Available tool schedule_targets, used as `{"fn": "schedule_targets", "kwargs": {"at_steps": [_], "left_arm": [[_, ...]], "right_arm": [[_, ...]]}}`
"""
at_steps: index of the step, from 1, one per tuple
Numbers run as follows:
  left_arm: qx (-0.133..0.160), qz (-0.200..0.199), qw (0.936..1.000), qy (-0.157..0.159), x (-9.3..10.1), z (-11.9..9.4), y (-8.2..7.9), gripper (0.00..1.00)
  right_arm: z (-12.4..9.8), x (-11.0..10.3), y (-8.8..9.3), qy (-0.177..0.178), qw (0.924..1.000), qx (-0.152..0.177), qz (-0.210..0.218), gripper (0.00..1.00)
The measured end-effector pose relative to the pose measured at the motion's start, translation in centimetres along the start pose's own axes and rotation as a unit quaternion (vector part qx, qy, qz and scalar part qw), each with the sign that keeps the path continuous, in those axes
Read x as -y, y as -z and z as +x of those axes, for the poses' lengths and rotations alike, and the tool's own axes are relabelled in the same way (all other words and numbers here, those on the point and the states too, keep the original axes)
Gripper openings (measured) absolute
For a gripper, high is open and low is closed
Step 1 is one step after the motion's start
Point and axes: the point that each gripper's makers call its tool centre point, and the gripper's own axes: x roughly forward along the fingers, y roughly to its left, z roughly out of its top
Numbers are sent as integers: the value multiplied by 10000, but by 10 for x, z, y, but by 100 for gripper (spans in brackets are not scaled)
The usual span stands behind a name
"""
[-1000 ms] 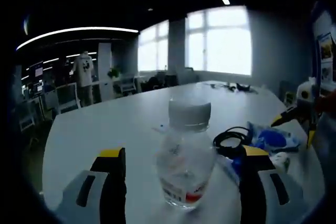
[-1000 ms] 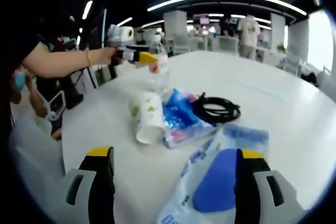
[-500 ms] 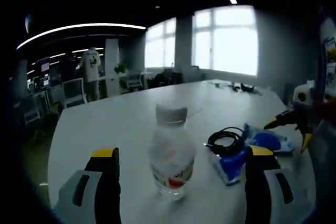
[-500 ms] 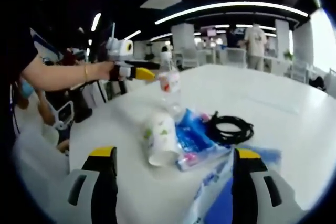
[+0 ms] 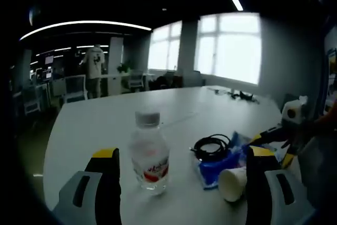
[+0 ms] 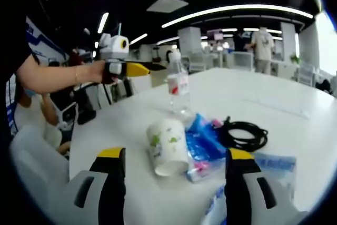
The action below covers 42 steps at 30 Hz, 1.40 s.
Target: Arrange the tabletop items into an orderly group along one side of the table until the central work area is clear of visible clutter.
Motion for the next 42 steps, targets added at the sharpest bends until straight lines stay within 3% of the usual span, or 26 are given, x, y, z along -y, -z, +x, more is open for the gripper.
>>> {"fn": "schedule_targets", "kwargs": {"at_steps": [7,14,27,39,42], "left_arm": [[-182,171,9997,67,23,-3,3,100],[-48,49,9999,82,35,-9,2,100],[-152,-60,9998,108,59,-21,16,100],[-190,-200,9995,167,76,-28,26,99],[-217,-221,9994,171,78,-30,28,98]], "right_arm": [[12,-8,4,-186,9998,-18,47,67],[24,-16,11,-244,9997,-91,-23,59],[38,-12,29,1,9986,-341,-414,48],[42,-13,32,13,9990,-337,-295,44],[43,-14,33,7,9990,-362,-258,36]]}}
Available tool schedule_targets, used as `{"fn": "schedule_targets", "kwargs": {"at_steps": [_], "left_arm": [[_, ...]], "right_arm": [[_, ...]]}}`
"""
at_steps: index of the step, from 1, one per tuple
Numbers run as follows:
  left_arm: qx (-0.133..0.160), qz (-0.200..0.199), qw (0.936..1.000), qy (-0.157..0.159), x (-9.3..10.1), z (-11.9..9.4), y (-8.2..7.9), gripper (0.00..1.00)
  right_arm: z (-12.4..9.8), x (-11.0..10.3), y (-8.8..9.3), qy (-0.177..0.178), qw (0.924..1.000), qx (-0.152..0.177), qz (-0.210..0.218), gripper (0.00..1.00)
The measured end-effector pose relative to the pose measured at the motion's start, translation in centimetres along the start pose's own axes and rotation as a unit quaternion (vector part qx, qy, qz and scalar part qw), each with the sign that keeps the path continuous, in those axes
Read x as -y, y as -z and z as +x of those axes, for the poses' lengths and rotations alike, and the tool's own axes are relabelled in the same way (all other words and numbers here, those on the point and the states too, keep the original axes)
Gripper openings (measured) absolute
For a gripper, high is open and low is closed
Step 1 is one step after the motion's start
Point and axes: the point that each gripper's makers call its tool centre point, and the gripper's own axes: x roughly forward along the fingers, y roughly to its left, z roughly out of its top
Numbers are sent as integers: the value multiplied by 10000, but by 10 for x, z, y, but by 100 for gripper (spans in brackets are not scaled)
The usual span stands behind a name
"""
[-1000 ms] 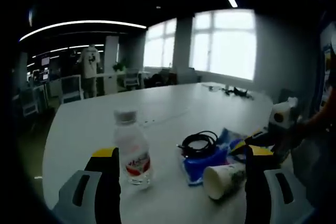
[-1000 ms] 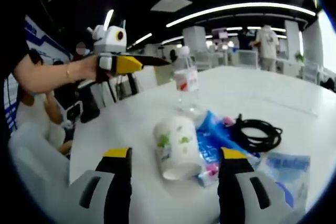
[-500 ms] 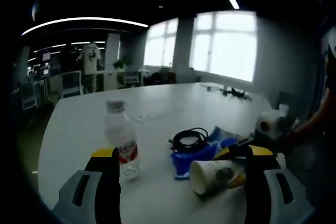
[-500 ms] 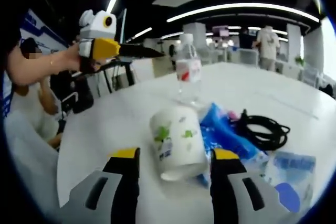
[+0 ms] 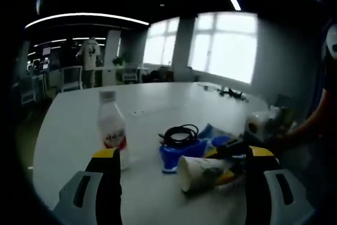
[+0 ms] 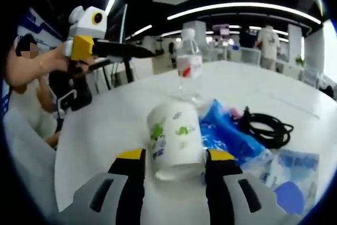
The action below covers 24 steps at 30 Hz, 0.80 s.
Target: Arrange the tabletop items into an orderly group along one side of the table until the central work area is clear of visible clutter.
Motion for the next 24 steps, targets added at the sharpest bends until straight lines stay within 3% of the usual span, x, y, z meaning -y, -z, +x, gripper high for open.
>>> {"fn": "schedule_targets", "kwargs": {"at_steps": [9,17,22,24], "left_arm": [[29,-229,9997,6,10,-5,8,97],[272,-737,9969,7,17,-7,7,95],[663,-1300,9893,-58,17,-9,1,94],[958,-1672,9812,-93,16,-10,-6,89]], "right_arm": [[-1,-1,-2,-38,9997,87,232,34],[-11,-9,-25,-165,9979,479,395,34],[-21,-15,-47,-293,9936,907,603,34],[-26,-18,-58,-344,9909,1104,683,34]]}}
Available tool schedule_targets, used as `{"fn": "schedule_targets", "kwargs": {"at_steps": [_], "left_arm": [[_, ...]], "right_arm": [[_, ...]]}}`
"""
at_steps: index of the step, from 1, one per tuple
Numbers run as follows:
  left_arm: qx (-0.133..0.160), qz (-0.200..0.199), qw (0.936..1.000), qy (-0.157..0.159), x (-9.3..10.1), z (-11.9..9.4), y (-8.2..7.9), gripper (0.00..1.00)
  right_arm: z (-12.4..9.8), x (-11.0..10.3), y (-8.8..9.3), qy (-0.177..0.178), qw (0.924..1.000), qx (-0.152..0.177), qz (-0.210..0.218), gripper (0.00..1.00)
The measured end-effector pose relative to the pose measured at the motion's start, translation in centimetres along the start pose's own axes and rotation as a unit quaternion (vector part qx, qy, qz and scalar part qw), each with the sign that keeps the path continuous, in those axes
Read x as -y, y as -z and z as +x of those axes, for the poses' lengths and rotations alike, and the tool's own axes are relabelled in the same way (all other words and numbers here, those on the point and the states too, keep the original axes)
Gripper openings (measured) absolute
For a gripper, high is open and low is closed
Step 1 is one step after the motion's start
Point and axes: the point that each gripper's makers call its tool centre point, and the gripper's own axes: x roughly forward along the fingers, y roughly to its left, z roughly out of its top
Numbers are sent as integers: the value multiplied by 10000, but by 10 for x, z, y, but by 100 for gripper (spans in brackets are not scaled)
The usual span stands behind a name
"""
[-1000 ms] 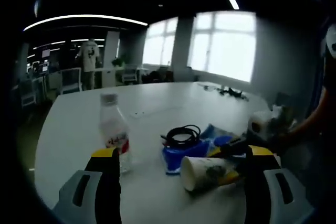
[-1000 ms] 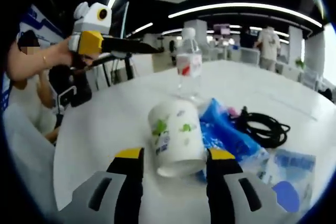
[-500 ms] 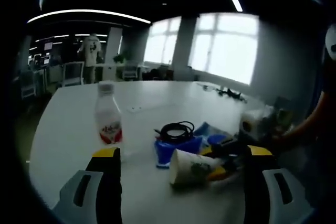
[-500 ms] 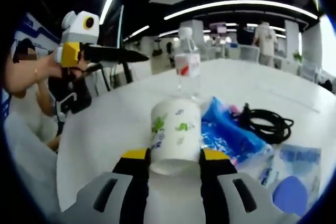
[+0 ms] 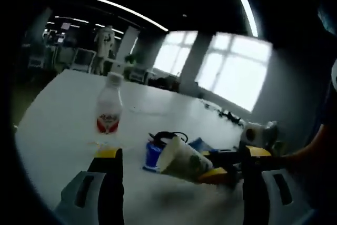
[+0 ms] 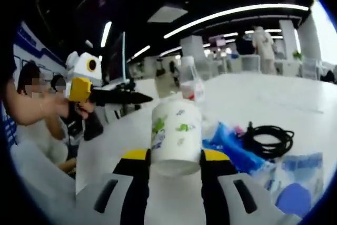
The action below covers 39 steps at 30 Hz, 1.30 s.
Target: Arrange the tabletop items into an orderly group along one side of the table until the central work area is clear of visible clutter.
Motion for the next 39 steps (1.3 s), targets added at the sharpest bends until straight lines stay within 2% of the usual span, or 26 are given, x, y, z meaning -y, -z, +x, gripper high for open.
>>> {"fn": "schedule_targets", "kwargs": {"at_steps": [2,4,10,14,20,23,34,39], "left_arm": [[300,-338,9988,174,6,-1,-8,85],[502,-539,9969,262,9,0,-14,86],[405,-856,9951,288,15,4,-6,80],[404,-1259,9907,311,18,7,2,73],[334,-1429,9881,470,28,10,6,64],[298,-1595,9848,621,36,11,6,58],[418,-1789,9807,664,39,12,3,48],[341,-1852,9787,811,45,12,3,40]], "right_arm": [[-3,-3,-11,-9,9998,175,48,34],[-6,-7,-20,-42,9995,321,-12,34],[-15,-18,-45,-225,9964,786,233,34],[-21,-24,-53,-305,9950,915,269,34],[-24,-32,-55,-421,9945,937,222,34],[-25,-35,-55,-461,9944,925,209,34],[-26,-41,-55,-486,9943,947,89,34],[-27,-42,-53,-456,9949,899,-60,34]]}}
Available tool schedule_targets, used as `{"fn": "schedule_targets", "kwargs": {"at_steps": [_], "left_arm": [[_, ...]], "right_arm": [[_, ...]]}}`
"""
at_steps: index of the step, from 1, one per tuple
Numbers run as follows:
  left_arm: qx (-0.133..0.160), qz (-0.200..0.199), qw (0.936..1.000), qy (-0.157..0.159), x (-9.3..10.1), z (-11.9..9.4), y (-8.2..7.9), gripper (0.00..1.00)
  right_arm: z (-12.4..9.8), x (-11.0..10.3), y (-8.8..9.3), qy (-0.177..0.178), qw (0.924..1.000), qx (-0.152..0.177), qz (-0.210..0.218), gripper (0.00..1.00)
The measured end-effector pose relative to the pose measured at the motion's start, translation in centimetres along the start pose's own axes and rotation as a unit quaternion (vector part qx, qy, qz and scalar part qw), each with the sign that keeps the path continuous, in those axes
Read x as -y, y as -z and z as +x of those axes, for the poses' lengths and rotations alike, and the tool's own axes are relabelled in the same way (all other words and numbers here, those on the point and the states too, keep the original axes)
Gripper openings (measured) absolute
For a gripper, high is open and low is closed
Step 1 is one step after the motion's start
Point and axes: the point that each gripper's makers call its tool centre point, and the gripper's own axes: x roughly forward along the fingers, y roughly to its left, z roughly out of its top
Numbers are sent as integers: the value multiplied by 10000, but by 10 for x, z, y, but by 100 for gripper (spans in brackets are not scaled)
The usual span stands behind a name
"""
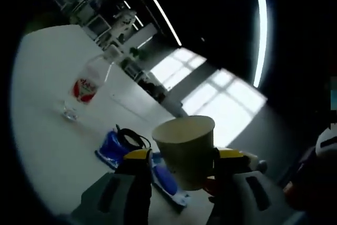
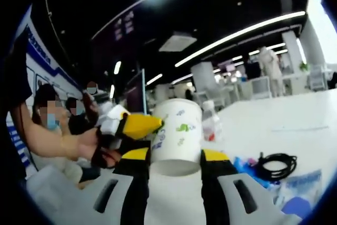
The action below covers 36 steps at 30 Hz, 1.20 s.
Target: Arrange the tabletop items into an orderly group along one side of the table until the central work area is clear of visible clutter.
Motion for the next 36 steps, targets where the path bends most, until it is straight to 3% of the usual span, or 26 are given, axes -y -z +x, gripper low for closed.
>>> {"fn": "schedule_targets", "kwargs": {"at_steps": [9,22,29,33,36], "left_arm": [[-46,-60,10000,-13,-1,2,2,37],[29,250,9997,-2,2,4,-8,33],[68,728,9970,-272,-4,4,-15,32],[73,1126,9927,-427,-6,4,-19,32],[88,1496,9866,-650,-12,3,-23,32]], "right_arm": [[-1,3,2,46,10000,-41,-47,34],[-1,5,5,95,9999,-140,-31,35],[-3,10,9,201,9995,-235,39,42],[-4,15,13,313,9990,-324,35,54],[-4,17,15,354,9987,-374,5,58]]}}
